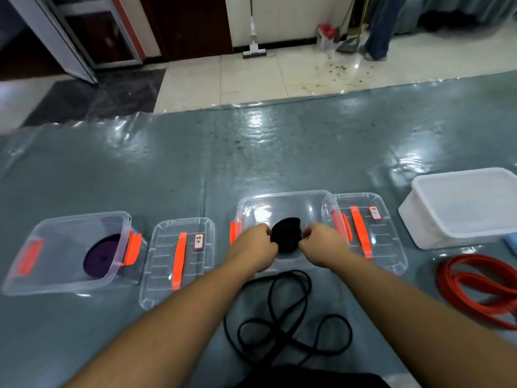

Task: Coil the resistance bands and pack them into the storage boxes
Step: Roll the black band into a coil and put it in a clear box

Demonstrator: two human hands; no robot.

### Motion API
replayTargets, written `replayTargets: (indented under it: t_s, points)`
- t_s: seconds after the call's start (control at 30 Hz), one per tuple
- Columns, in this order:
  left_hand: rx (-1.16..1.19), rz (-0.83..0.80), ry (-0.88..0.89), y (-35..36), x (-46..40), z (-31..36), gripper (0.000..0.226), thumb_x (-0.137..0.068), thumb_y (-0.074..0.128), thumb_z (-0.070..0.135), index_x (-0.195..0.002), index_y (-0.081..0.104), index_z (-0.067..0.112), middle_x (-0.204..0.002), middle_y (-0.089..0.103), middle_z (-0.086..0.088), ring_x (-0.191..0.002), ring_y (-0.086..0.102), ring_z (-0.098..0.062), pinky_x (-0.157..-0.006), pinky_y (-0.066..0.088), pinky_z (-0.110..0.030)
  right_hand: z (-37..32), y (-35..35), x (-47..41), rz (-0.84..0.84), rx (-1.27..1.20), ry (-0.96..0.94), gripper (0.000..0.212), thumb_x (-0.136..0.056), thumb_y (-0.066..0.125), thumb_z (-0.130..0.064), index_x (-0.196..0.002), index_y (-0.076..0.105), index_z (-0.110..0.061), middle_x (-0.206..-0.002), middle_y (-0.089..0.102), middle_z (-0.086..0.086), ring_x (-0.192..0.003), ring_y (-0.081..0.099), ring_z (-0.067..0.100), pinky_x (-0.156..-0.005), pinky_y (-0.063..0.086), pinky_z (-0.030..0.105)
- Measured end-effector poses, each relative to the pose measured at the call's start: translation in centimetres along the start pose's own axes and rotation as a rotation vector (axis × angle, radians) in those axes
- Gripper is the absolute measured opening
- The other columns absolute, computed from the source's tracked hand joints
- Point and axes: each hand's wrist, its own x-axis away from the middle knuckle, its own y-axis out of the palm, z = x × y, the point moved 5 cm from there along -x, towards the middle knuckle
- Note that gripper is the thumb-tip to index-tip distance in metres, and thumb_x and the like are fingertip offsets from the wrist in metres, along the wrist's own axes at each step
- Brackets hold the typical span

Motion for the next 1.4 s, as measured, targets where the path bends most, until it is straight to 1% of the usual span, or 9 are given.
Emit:
replayTargets:
  t_s: [0.1, 0.3, 0.47, 0.73, 0.97, 1.1, 1.17, 1.27, 1.4]
  points:
    - [0.037, 0.056, 0.063, -0.4, 2.1, -0.8, 0.033, -0.092, 0.056, 0.031, -0.124, 0.064, 0.026, -0.118, 0.072, 0.002, -0.104, 0.066, -0.024, -0.087, 0.056, -0.036, 0.2, 0.7, 2.2, -0.038, 0.03, -0.029, 0.018, -0.085, 0.056, -0.016, -0.086, 0.074, -0.017, -0.085, 0.071, 0.001, -0.085, 0.066, 0.024, -0.061, 0.046, 0.025]
    - [-0.124, 0.189, 0.248, 0.2, 6.4, -1.8, 0.026, -0.097, 0.053, 0.036, -0.118, 0.065, 0.03, -0.117, 0.07, 0.006, -0.103, 0.066, -0.022, -0.081, 0.054, -0.035, 1.1, 3.1, 5.6, -0.044, 0.003, -0.012, 0.02, -0.088, 0.057, -0.02, -0.091, 0.076, -0.013, -0.088, 0.076, 0.005, -0.084, 0.07, 0.023, -0.078, 0.06, 0.036]
    - [-0.162, 0.112, 0.316, 3.0, 8.6, -3.1, 0.025, -0.096, 0.052, 0.036, -0.115, 0.067, 0.029, -0.116, 0.072, 0.004, -0.105, 0.067, -0.025, -0.082, 0.056, -0.036, 3.1, 6.9, 7.2, -0.106, 0.018, 0.049, 0.022, -0.085, 0.055, -0.019, -0.088, 0.075, -0.009, -0.083, 0.075, 0.01, -0.083, 0.07, 0.029, -0.074, 0.06, 0.038]
    - [-0.211, -0.212, 0.108, 9.9, 9.2, -7.5, 0.032, -0.093, 0.05, 0.033, -0.122, 0.065, 0.03, -0.123, 0.069, 0.0, -0.112, 0.065, -0.026, -0.089, 0.055, -0.037, 7.8, 12.6, 7.7, -0.144, -0.024, 0.167, 0.029, -0.095, 0.061, -0.033, -0.094, 0.067, -0.004, -0.096, 0.072, 0.012, -0.1, 0.067, 0.033, -0.075, 0.047, 0.032]
    - [0.045, -0.335, -0.065, 14.0, 9.8, -8.2, 0.033, -0.091, 0.064, 0.04, -0.115, 0.066, 0.017, -0.117, 0.072, -0.004, -0.107, 0.066, -0.025, -0.088, 0.054, -0.034, 9.4, 14.8, 6.9, -0.19, -0.21, 0.287, 0.039, -0.094, 0.064, -0.036, -0.107, 0.061, 0.0, -0.104, 0.07, 0.016, -0.1, 0.067, 0.035, -0.076, 0.049, 0.033]
    - [0.293, -0.297, -0.229, 15.3, 10.4, -7.4, 0.046, -0.075, 0.07, 0.049, -0.109, 0.064, 0.018, -0.104, 0.072, -0.003, -0.096, 0.067, -0.023, -0.077, 0.051, -0.032, 10.7, 17.0, 5.9, -0.225, -0.399, 0.328, 0.042, -0.084, 0.073, -0.039, -0.109, 0.066, -0.006, -0.1, 0.074, 0.015, -0.096, 0.072, 0.035, -0.086, 0.06, 0.047]
    - [0.325, -0.263, -0.259, 15.9, 10.5, -7.2, 0.034, -0.076, 0.072, 0.045, -0.099, 0.065, 0.022, -0.094, 0.071, 0.002, -0.089, 0.066, -0.019, -0.07, 0.045, -0.028, 10.2, 16.6, 6.5, -0.221, -0.463, 0.31, 0.029, -0.088, 0.072, -0.032, -0.101, 0.071, -0.007, -0.086, 0.075, 0.011, -0.081, 0.072, 0.031, -0.078, 0.061, 0.043]
    - [0.3, -0.183, -0.251, 15.5, 10.6, -6.9, 0.012, -0.087, 0.07, 0.03, -0.095, 0.071, 0.021, -0.095, 0.075, 0.0, -0.092, 0.068, -0.021, -0.08, 0.053, -0.03, 9.9, 15.2, 7.2, -0.252, -0.536, 0.281, 0.017, -0.094, 0.07, -0.023, -0.093, 0.071, -0.006, -0.068, 0.067, 0.009, -0.061, 0.062, 0.023, -0.06, 0.052, 0.035]
    - [0.377, -0.041, -0.205, 12.1, 10.4, -5.9, 0.012, -0.091, 0.064, 0.025, -0.099, 0.073, 0.025, -0.086, 0.072, 0.009, -0.089, 0.069, -0.017, -0.076, 0.049, -0.027, 10.7, 12.2, 7.0, -0.239, -0.522, 0.232, 0.014, -0.095, 0.07, -0.021, -0.088, 0.067, -0.009, -0.076, 0.07, 0.01, -0.063, 0.064, 0.022, -0.066, 0.057, 0.036]
